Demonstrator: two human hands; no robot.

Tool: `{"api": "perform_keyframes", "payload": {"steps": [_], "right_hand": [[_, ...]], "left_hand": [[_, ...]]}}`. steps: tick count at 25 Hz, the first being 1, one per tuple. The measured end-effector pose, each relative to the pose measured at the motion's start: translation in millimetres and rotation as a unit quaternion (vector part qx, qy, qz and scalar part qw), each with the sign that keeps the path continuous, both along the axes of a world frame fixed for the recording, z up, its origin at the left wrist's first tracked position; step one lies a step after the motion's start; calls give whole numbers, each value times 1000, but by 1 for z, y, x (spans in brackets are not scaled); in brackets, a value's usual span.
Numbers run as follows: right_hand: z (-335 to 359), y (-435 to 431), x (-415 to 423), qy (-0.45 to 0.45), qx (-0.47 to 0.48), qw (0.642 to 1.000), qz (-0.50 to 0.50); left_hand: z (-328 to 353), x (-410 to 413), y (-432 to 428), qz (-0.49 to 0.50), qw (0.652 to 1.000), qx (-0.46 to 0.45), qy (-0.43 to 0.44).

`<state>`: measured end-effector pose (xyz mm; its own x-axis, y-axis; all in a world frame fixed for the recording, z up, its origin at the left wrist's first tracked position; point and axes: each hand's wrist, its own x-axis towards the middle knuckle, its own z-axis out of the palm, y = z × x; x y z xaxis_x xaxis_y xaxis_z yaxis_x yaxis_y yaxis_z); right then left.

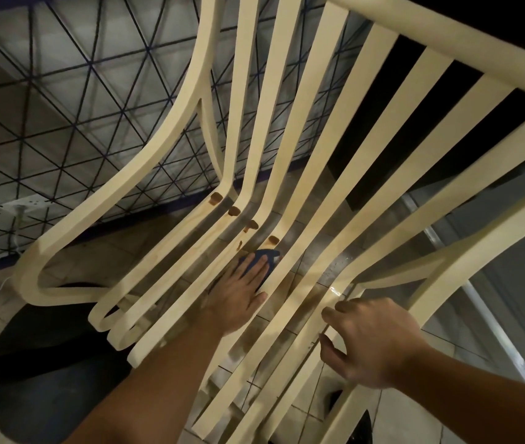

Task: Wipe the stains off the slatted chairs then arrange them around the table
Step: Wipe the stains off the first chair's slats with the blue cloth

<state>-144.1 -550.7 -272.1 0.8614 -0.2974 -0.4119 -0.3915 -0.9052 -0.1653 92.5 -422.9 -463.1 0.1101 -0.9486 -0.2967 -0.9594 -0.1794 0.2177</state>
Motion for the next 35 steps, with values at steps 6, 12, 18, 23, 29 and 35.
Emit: {"api": "perform_keyframes", "payload": {"steps": [6,12,18,23,29,35], "right_hand": [[-9,-2,-3,-8,-10,1000,3],[-13,-3,-4,-25,-2,1000,2],[-10,-4,-3,-27,-4,1000,8],[-5,-4,-3,-30,5,1000,6],[0,-3,-2,-31,4,999,8],[-2,-4,-3,-34,1,999,5]], "left_hand": [[0,-21,91,136,990,-18,-17],[7,-35,84,183,979,79,-48],[4,-25,9,138,986,95,-22],[21,-30,-47,174,982,63,-27],[-2,-45,-28,176,982,55,-45],[-6,-36,80,165,984,44,-46]]}}
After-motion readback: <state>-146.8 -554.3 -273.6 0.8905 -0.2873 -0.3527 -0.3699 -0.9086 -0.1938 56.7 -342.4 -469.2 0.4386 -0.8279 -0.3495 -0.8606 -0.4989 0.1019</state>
